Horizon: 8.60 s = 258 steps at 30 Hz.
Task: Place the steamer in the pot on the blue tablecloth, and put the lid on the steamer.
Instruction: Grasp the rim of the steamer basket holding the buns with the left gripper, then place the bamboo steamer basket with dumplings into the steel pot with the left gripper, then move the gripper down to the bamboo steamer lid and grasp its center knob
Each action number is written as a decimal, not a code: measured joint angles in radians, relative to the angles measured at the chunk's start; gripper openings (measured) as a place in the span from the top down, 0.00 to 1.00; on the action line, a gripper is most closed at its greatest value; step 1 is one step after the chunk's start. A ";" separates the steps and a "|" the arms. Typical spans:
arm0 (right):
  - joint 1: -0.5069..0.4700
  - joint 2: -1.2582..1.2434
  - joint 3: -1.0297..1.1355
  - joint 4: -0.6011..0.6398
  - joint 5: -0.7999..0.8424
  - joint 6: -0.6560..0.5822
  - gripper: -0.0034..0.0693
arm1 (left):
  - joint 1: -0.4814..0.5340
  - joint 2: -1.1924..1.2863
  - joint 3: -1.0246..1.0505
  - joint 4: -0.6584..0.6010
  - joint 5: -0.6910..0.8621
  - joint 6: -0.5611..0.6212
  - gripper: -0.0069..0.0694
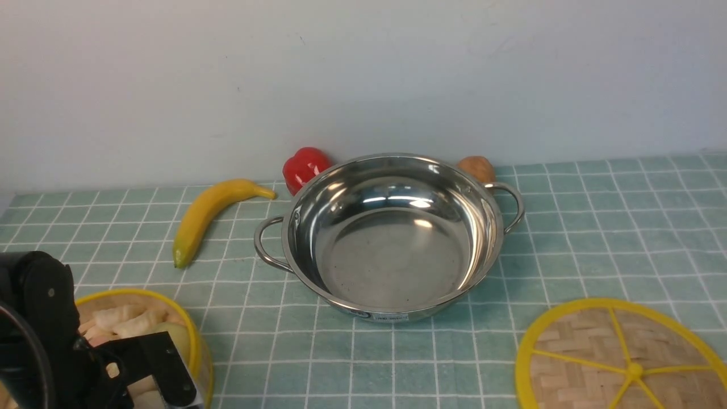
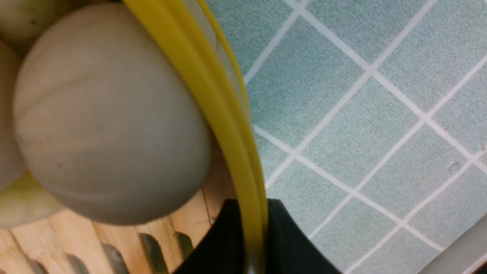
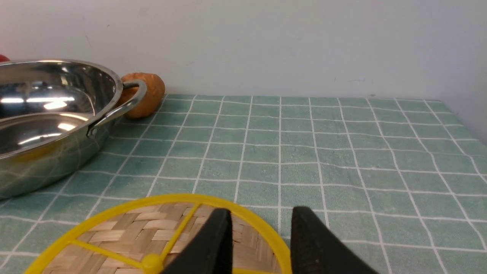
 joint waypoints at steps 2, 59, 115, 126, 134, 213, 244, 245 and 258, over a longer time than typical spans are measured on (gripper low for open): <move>0.000 0.000 0.000 0.000 0.000 0.000 0.62 | 0.000 0.000 0.000 0.005 0.008 0.000 0.85; 0.000 0.000 0.000 0.000 0.000 0.000 0.62 | -0.464 0.312 -1.020 -0.100 0.241 0.011 0.84; 0.000 0.000 0.000 -0.001 0.000 0.000 0.62 | -0.493 0.477 -1.316 -0.013 0.192 -0.121 0.31; 0.000 0.000 0.000 -0.002 0.000 0.000 0.62 | -0.437 0.357 -1.468 0.080 0.190 -0.451 0.60; 0.000 0.000 0.000 -0.001 0.000 0.000 0.62 | -0.437 0.357 -1.468 0.081 0.142 -0.497 0.70; 0.000 0.000 0.000 -0.001 -0.007 0.000 0.62 | 0.136 -1.519 0.702 -0.029 -0.651 -0.899 0.59; 0.000 0.329 -0.554 0.053 0.354 0.058 0.62 | 0.136 -1.519 0.702 -0.028 -0.652 -0.899 0.59; 0.000 0.342 -0.561 0.070 0.366 0.064 0.62 | 0.136 -1.519 0.702 -0.028 -0.653 -0.899 0.59; 0.008 0.632 -0.733 0.264 0.783 -0.537 0.62 | 0.136 -1.519 0.702 -0.028 -0.654 -0.899 0.59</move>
